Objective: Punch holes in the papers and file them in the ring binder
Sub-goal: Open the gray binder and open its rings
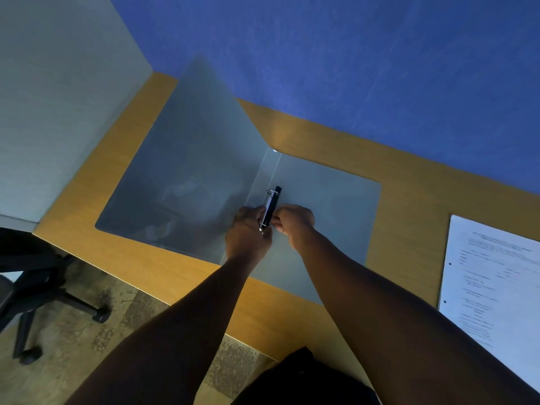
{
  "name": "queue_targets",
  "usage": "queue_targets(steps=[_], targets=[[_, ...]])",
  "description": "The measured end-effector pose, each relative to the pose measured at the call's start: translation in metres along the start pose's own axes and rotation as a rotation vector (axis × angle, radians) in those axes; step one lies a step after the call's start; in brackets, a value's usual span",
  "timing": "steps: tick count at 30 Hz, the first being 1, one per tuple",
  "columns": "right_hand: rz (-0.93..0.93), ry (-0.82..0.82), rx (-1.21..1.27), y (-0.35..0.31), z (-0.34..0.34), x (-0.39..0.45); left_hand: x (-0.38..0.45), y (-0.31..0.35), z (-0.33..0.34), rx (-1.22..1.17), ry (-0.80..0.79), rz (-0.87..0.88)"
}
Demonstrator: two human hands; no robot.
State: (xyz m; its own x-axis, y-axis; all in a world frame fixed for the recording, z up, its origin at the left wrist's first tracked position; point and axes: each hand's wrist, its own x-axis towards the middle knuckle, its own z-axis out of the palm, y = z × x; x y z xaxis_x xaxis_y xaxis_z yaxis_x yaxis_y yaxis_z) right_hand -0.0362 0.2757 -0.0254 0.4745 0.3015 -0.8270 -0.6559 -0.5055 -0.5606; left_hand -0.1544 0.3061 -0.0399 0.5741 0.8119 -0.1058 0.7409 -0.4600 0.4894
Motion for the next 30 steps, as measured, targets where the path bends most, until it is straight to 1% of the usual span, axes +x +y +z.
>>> queue_targets(steps=[3,6,9,11,13,16,18,21,25,27,30], targets=[[0.031,-0.005,0.024,-0.001,-0.001,0.001,0.003,0.002,0.0,0.02,-0.006,-0.003],[0.001,-0.036,0.023,-0.001,-0.004,0.002,0.005,0.006,0.002,0.02,-0.003,-0.015],[0.017,0.016,0.026,-0.005,-0.002,-0.002,0.009,0.012,0.003,-0.002,0.017,-0.059],[-0.01,0.051,-0.016,-0.004,0.0,0.003,0.012,0.015,0.003,0.0,0.026,-0.082],[-0.045,0.051,-0.053,-0.002,0.001,0.005,0.016,0.018,0.003,0.007,0.018,-0.115],[-0.075,0.023,0.003,0.002,-0.002,0.004,0.024,0.022,0.002,-0.009,-0.034,-0.203],[-0.074,0.044,-0.003,0.003,-0.002,0.006,0.031,0.026,-0.002,-0.007,-0.083,-0.258],[-0.072,0.125,-0.056,0.004,0.001,0.011,0.04,0.029,-0.007,-0.029,-0.169,-0.334],[-0.07,0.118,-0.074,-0.001,0.001,0.01,0.053,0.028,-0.01,-0.077,-0.283,-0.433],[-0.073,0.102,-0.091,0.0,0.002,0.012,0.058,0.029,-0.014,-0.093,-0.338,-0.452],[-0.091,0.139,-0.123,-0.002,0.003,0.01,0.062,0.03,-0.018,-0.106,-0.365,-0.465]])
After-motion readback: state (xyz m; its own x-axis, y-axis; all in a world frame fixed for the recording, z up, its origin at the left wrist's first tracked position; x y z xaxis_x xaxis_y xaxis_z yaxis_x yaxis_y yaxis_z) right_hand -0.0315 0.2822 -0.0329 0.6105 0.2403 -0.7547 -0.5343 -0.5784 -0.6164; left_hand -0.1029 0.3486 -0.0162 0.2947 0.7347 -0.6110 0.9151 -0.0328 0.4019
